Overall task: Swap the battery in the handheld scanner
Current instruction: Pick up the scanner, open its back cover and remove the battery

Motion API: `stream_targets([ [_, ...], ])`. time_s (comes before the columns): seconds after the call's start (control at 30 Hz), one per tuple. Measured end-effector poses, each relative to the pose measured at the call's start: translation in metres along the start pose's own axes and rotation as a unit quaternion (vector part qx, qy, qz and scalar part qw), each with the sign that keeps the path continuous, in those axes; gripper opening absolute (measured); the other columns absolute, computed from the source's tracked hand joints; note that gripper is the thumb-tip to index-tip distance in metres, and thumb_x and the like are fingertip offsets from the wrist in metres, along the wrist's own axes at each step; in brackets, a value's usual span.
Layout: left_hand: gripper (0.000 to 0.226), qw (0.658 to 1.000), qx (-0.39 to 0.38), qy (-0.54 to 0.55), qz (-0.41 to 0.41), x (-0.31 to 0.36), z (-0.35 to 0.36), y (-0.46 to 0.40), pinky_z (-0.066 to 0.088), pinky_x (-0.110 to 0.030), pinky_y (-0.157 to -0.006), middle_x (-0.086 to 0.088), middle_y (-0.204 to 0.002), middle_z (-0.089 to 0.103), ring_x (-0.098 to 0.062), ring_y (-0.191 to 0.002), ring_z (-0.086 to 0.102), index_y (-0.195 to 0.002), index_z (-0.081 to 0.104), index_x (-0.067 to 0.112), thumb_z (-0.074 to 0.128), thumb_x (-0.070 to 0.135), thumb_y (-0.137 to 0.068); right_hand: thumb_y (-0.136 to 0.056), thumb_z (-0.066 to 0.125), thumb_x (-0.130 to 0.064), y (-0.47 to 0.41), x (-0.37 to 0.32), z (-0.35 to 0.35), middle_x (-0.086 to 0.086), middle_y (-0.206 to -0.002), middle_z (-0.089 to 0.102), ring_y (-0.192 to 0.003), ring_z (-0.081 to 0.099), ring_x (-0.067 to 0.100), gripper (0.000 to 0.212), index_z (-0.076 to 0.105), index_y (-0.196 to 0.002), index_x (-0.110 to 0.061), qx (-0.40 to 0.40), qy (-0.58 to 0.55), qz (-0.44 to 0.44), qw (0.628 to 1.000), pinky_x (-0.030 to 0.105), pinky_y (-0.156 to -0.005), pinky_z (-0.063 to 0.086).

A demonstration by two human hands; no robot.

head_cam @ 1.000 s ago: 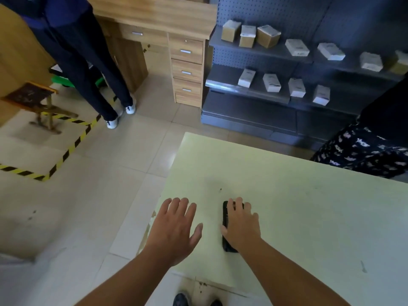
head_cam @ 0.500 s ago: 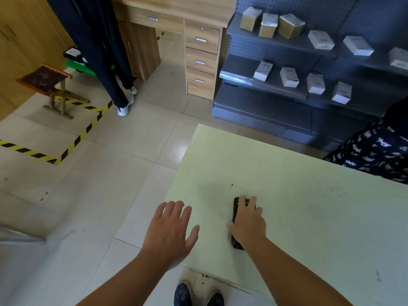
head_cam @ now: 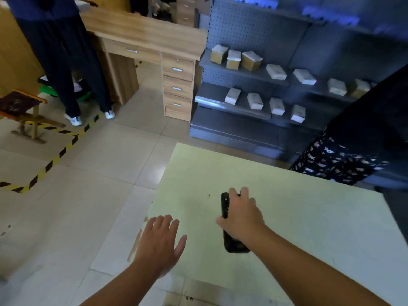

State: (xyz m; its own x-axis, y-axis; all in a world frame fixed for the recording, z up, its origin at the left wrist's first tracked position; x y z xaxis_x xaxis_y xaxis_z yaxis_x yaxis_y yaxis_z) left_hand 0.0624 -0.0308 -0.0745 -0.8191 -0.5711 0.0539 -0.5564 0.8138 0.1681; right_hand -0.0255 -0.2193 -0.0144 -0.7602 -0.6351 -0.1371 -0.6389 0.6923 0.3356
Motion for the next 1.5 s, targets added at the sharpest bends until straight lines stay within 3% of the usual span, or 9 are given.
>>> stream_targets([
  [0.23, 0.055, 0.970, -0.011, 0.227, -0.087, 0.052, -0.018, -0.025, 0.046, -0.039, -0.103, -0.001, -0.131, 0.064, -0.020, -0.118, 0.059, -0.133, 0.060, 0.023, 0.030, 0.059, -0.104, -0.081, 0.072, -0.050, 0.056, 0.001, -0.082, 0.005, -0.127, 0.035, -0.107, 0.048, 0.029, 0.066, 0.039, -0.132, -0.024, 0.041, -0.014, -0.021, 0.999, 0.038, -0.077, 0.050],
  [0.3, 0.054, 0.882, -0.068, 0.450, -0.125, 0.073, -0.016, -0.028, 0.047, -0.045, -0.105, -0.005, -0.129, 0.067, -0.023, -0.114, 0.061, -0.124, 0.065, 0.020, 0.031, 0.058, -0.105, -0.081, 0.071, -0.051, 0.067, 0.004, -0.086, 0.004, -0.127, 0.036, -0.108, 0.048, 0.029, 0.065, 0.039, -0.131, -0.024, 0.038, -0.021, -0.022, 0.999, 0.038, -0.078, 0.049],
  [0.4, 0.052, 0.651, -0.228, 0.716, -0.110, 0.133, -0.021, -0.010, 0.048, -0.053, -0.110, -0.004, -0.127, 0.073, -0.027, -0.116, 0.068, -0.121, 0.071, 0.031, 0.030, 0.059, -0.106, -0.080, 0.070, -0.050, 0.080, 0.007, -0.085, 0.003, -0.120, 0.036, -0.104, 0.049, 0.028, 0.058, 0.041, -0.124, -0.025, 0.034, -0.030, -0.023, 0.999, 0.037, -0.078, 0.050],
  [0.47, 0.041, 0.571, -0.259, 0.775, -0.077, 0.160, -0.040, 0.001, 0.048, -0.056, -0.110, 0.000, -0.131, 0.073, -0.027, -0.122, 0.067, -0.126, 0.068, 0.044, 0.037, 0.059, -0.105, -0.081, 0.068, -0.049, 0.086, 0.010, -0.084, 0.003, -0.116, 0.036, -0.101, 0.049, 0.028, 0.053, 0.042, -0.119, -0.024, 0.036, -0.037, -0.023, 0.998, 0.037, -0.075, 0.049],
  [0.63, 0.063, 0.415, -0.263, 0.856, -0.161, 0.180, -0.034, 0.014, 0.047, -0.052, -0.111, -0.012, -0.133, 0.072, -0.031, -0.122, 0.067, -0.125, 0.074, 0.027, 0.038, 0.070, -0.098, -0.080, 0.066, -0.049, 0.095, 0.015, -0.075, 0.003, -0.118, 0.036, -0.104, 0.050, 0.030, 0.054, 0.042, -0.121, -0.023, 0.029, -0.034, -0.029, 0.999, 0.037, -0.074, 0.044],
  [0.83, 0.079, 0.400, -0.276, 0.864, -0.134, 0.178, -0.032, 0.016, 0.061, -0.040, -0.066, -0.022, -0.102, 0.075, -0.037, -0.077, 0.070, -0.124, 0.073, 0.008, 0.040, 0.074, -0.094, -0.091, 0.069, -0.050, 0.095, 0.027, -0.073, 0.003, -0.122, 0.050, -0.109, 0.059, 0.025, 0.051, 0.054, -0.131, -0.023, -0.083, -0.080, -0.165, 0.979, 0.045, -0.096, 0.052],
  [1.07, 0.082, 0.373, -0.312, 0.869, -0.092, 0.176, -0.032, 0.022, 0.057, -0.043, -0.076, -0.023, -0.098, 0.067, -0.037, -0.080, 0.064, -0.122, 0.068, -0.001, 0.043, 0.072, -0.095, -0.103, 0.063, -0.022, 0.098, 0.033, -0.087, -0.003, -0.121, 0.063, -0.109, 0.060, 0.016, 0.024, 0.063, -0.126, -0.026, -0.066, 0.013, -0.297, 0.952, 0.042, -0.096, 0.051],
  [1.27, 0.079, 0.364, -0.328, 0.869, -0.071, 0.175, -0.036, 0.029, 0.057, -0.042, -0.074, -0.022, -0.095, 0.067, -0.036, -0.077, 0.064, -0.119, 0.069, -0.001, 0.047, 0.071, -0.093, -0.105, 0.056, -0.034, 0.104, 0.025, -0.086, 0.000, -0.130, 0.062, -0.119, 0.058, 0.021, 0.039, 0.052, -0.142, -0.022, -0.043, 0.129, -0.350, 0.927, 0.042, -0.096, 0.051],
  [1.5, 0.080, 0.333, -0.335, 0.880, -0.053, 0.181, -0.039, 0.035, 0.056, -0.045, -0.078, -0.023, -0.100, 0.067, -0.037, -0.082, 0.063, -0.126, 0.066, 0.000, 0.049, 0.071, -0.093, -0.106, 0.050, -0.043, 0.107, 0.013, -0.087, 0.003, -0.120, 0.063, -0.109, 0.061, 0.024, 0.038, 0.054, -0.135, -0.018, -0.038, 0.204, -0.370, 0.906, 0.044, -0.089, 0.054],
])
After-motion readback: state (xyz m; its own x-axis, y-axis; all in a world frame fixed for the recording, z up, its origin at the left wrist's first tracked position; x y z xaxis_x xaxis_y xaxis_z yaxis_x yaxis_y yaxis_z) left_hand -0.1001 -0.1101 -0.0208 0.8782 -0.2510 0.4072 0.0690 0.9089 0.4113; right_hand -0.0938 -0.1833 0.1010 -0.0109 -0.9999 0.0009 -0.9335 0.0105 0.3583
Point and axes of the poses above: each hand's wrist, its own y-axis away from the middle knuckle, its own z-axis out of the palm, x = y × z, the point moved 10 cm from there along -y, towards the middle knuckle
